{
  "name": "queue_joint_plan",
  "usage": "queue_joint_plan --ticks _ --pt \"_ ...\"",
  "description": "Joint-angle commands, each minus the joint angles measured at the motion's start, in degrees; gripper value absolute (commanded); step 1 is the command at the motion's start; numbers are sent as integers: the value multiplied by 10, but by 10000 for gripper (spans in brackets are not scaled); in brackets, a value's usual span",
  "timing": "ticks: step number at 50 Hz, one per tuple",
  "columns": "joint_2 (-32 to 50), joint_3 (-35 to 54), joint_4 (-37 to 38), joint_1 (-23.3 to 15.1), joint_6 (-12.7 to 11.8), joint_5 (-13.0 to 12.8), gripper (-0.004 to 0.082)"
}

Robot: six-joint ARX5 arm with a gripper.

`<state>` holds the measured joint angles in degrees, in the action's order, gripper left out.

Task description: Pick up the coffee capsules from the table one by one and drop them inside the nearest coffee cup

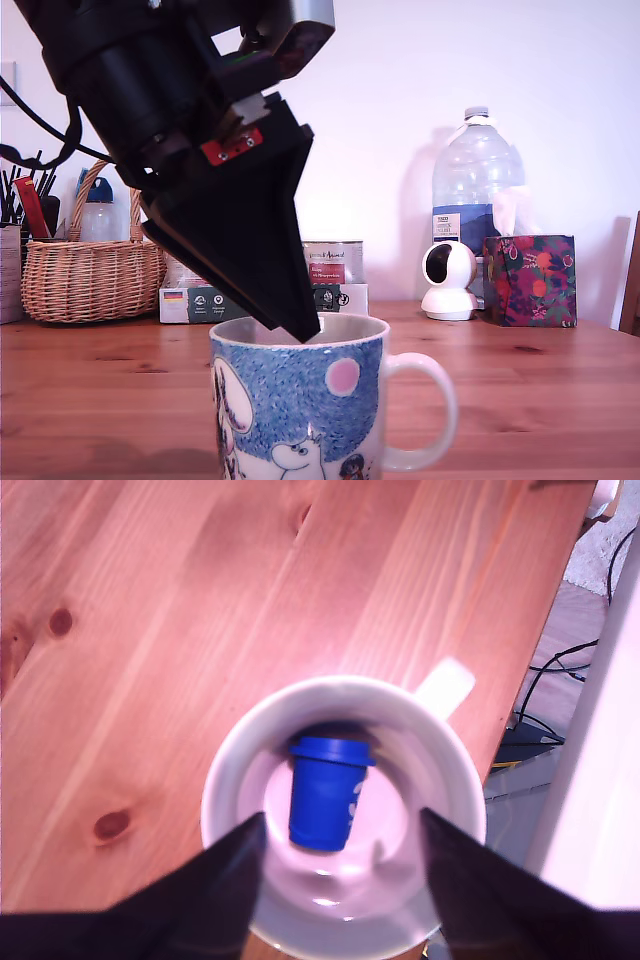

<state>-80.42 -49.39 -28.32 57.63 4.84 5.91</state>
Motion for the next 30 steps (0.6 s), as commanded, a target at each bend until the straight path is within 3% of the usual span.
queue_joint_plan --ticks 1,13,21,26,30 --pt "-5 -7 1 3 -3 0 791" --pt "-1 -10 -5 2 -3 0 788" --pt "23 -10 -3 2 -3 -5 742" --pt "48 -10 -2 2 -3 -22 620" --pt "69 -10 -1 2 2 -36 400"
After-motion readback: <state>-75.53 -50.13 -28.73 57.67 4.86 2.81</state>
